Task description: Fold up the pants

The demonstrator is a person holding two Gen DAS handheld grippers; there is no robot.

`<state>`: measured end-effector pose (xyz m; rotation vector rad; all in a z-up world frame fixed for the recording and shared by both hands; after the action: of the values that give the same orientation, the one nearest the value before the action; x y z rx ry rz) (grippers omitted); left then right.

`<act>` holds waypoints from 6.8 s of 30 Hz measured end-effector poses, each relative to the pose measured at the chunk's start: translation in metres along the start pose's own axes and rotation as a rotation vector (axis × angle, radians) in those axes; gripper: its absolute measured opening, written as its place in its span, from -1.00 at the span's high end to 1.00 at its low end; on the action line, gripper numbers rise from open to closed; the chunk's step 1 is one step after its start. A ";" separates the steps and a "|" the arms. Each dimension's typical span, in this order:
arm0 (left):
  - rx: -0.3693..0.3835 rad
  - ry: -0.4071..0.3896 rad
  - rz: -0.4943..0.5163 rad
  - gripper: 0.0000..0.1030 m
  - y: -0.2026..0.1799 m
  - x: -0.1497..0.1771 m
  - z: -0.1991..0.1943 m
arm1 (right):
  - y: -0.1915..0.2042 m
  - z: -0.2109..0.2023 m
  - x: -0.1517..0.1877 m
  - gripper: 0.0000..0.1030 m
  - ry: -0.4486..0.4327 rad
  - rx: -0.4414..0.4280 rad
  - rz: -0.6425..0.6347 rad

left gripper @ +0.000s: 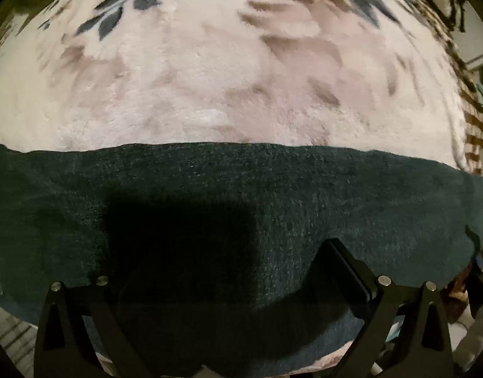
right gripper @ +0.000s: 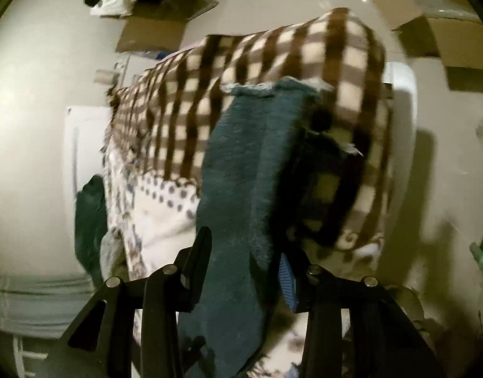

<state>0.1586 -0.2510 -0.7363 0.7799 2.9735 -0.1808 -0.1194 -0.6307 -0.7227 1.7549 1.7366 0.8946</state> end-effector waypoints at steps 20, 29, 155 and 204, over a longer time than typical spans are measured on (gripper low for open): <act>-0.045 -0.070 -0.088 -1.00 -0.001 0.002 -0.003 | 0.006 0.046 -0.038 -0.04 0.106 -0.198 0.015; -0.044 -0.055 -0.107 -1.00 -0.006 -0.014 0.002 | 0.012 0.060 -0.036 0.83 0.066 -0.047 -0.049; 0.113 -0.094 -0.432 0.21 0.251 0.132 -0.074 | 0.060 0.119 0.289 -0.56 0.330 0.716 -0.540; 0.413 -0.782 -1.316 -0.68 0.465 0.275 -0.094 | 0.148 0.230 0.468 -0.66 0.539 0.667 -0.972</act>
<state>0.1453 0.2970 -0.7134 -1.0937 2.1602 -0.8784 0.1351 -0.1516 -0.7152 0.7028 3.0604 0.3497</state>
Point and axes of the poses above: each gripper's, at about its wrist camera, not at the fingertips, and z roughly the way its jaws point, y to its left, x to its underside, the point moved 7 cm from there along z, roughly the way its jaws point, and after that the axes turned 9 degrees about z, right-handed, at the moved point
